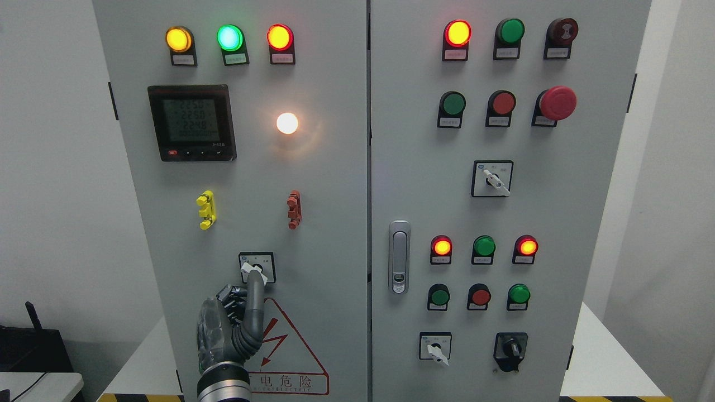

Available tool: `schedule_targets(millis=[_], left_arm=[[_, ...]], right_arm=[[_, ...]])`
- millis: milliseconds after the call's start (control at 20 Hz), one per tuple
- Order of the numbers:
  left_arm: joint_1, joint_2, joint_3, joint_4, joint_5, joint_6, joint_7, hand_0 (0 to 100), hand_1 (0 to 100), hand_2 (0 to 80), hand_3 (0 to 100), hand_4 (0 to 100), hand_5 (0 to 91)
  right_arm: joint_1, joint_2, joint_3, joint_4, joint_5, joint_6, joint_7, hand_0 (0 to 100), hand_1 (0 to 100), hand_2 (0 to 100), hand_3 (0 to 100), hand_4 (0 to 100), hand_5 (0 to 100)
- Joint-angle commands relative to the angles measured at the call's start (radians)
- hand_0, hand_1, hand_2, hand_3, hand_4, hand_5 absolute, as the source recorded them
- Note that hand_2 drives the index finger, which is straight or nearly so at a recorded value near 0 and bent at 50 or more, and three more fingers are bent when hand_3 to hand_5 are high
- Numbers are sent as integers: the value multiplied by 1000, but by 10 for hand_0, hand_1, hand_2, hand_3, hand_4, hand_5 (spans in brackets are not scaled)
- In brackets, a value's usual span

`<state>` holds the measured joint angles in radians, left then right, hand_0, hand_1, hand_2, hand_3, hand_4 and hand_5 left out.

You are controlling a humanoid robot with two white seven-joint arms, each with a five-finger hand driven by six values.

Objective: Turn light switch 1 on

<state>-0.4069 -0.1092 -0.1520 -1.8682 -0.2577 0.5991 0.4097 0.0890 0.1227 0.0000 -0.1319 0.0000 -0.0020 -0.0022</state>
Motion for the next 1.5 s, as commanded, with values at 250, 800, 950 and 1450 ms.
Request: schedule_targets(millis=[250,800,950,1450], left_arm=[[301,43,46,-109,-8,-259,-113,56,218,618,947,934,834],[810,135,567,240,32,-944,-281,0,7,472,781,825,543],[810,135,702,516,32,-1002,-308,0,29,396,641,675,382],[816,161,862,1285,31,-1003,-617,0,114,0,110,329,204]], right_arm=[[0,0,20,0,-26,0,1,120,389,0,0,0,0],[0,0,20,0,-26,0,1,120,389,0,0,0,0],[0,0,20,0,-26,0,1,120,389,0,0,0,0],[0,0,20,0,-26,0,1,120,389,0,0,0,0]])
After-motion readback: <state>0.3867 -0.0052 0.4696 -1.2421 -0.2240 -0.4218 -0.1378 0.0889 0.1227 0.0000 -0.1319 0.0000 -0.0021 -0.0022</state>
